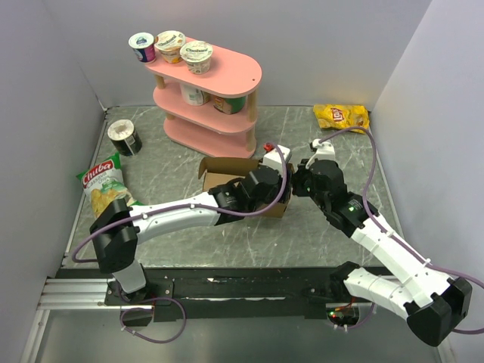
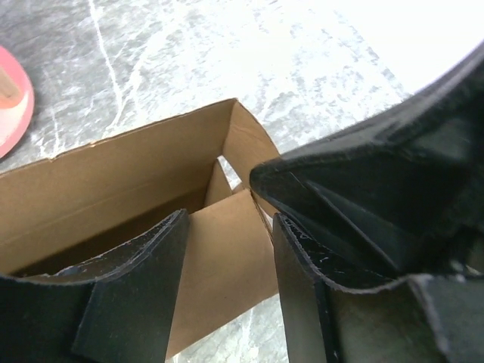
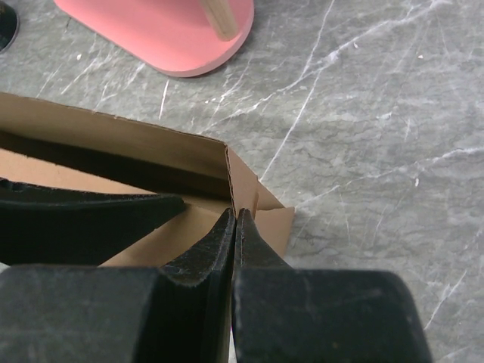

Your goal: Fold the paper box

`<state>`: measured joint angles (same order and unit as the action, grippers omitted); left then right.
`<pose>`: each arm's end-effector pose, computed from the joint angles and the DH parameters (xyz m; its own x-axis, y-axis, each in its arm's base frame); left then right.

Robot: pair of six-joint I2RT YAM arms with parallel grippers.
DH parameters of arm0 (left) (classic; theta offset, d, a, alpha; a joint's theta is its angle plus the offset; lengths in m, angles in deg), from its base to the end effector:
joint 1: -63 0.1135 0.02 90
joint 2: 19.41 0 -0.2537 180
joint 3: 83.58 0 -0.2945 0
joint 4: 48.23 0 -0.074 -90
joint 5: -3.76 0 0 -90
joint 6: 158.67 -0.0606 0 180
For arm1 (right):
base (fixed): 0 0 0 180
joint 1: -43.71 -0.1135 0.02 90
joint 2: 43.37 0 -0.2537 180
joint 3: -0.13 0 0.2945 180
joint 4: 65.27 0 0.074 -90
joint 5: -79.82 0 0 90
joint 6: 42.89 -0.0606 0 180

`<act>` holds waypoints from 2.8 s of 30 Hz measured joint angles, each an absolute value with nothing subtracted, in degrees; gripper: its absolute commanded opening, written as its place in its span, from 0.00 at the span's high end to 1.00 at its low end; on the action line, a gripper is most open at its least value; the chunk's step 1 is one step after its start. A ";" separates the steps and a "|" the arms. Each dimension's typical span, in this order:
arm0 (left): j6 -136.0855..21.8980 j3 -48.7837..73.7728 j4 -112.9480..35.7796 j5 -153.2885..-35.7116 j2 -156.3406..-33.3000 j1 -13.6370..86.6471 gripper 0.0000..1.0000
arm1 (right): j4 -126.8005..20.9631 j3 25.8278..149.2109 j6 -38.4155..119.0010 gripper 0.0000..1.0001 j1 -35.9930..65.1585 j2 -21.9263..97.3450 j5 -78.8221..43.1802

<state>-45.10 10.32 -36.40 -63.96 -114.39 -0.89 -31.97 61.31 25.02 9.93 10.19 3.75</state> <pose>0.2207 -0.3982 0.2748 -0.4125 0.0009 -0.9110 0.5563 0.7921 -0.2511 0.2416 0.1441 0.2991 -0.4689 0.1255 -0.8743 -0.1975 0.9499 0.2423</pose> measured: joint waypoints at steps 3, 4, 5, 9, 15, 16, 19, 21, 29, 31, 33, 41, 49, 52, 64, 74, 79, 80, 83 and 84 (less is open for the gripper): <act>-44.82 8.90 -34.90 -62.34 -115.27 -0.96 0.50 | -31.89 61.25 25.00 1.00 9.95 10.01 3.82; -44.73 8.61 -34.63 -61.86 -115.42 -1.00 0.51 | -31.84 61.23 24.96 1.00 9.95 9.99 3.84; -44.40 8.55 -34.55 -61.38 -115.53 -0.98 0.51 | -31.82 61.23 24.87 1.00 9.95 9.95 3.82; -43.92 9.22 -34.98 -60.28 -115.53 -0.94 0.55 | -31.89 61.05 24.61 1.00 9.93 9.80 3.60; -44.27 9.38 -34.96 -59.78 -115.60 -0.96 0.54 | -31.84 61.05 24.56 1.00 9.93 9.64 3.32; -44.45 9.40 -34.98 -59.78 -115.60 -0.96 0.54 | -31.82 61.03 24.56 1.00 9.93 9.60 3.32; -44.99 9.38 -35.03 -59.78 -115.64 -1.03 0.54 | -31.78 60.92 24.54 1.00 9.93 9.40 3.27; -45.28 9.33 -35.03 -59.69 -115.79 -1.13 0.55 | -31.73 60.81 24.47 1.00 9.93 9.21 3.27; -45.54 6.86 -34.50 -57.40 -118.15 -2.18 0.57 | -31.45 60.29 24.47 1.00 9.95 8.35 4.32; -45.47 6.49 -34.35 -56.57 -118.52 -2.49 0.57 | -31.43 60.16 24.43 1.00 9.95 8.16 4.41; -45.45 5.75 -33.72 -55.63 -119.09 -2.82 0.57 | -31.43 60.05 24.39 1.00 9.97 8.03 4.61; -44.36 3.65 -31.92 -52.70 -120.64 -3.65 0.57 | -31.62 59.39 23.32 1.00 10.19 7.33 5.28; -43.26 4.42 -31.99 -52.20 -120.14 -3.69 0.57 | -31.54 59.39 21.85 1.00 10.19 7.33 5.22; -42.87 5.60 -32.64 -52.07 -119.40 -3.69 0.57 | -31.52 59.43 21.46 1.00 10.17 7.33 4.82; -42.02 6.67 -33.02 -51.93 -118.55 -3.80 0.58 | -35.14 55.19 16.67 1.00 10.15 3.98 3.99; -41.82 7.19 -32.73 -52.96 -117.87 -3.04 0.58 | -42.20 49.36 12.87 1.00 10.06 1.03 3.82; -41.80 7.19 -32.67 -53.92 -117.85 -2.73 0.58 | -43.32 48.38 13.57 1.00 8.29 1.18 6.55; -41.78 7.19 -32.64 -54.03 -117.85 -2.69 0.58 | -43.41 48.33 13.81 1.00 7.70 1.25 7.43; -41.47 7.19 -32.43 -54.82 -117.72 -2.27 0.58 | -43.65 48.31 14.75 1.00 5.86 1.73 10.20; -41.41 7.19 -32.36 -55.13 -117.67 -2.12 0.57 | -43.75 48.31 15.14 1.00 5.23 1.91 11.16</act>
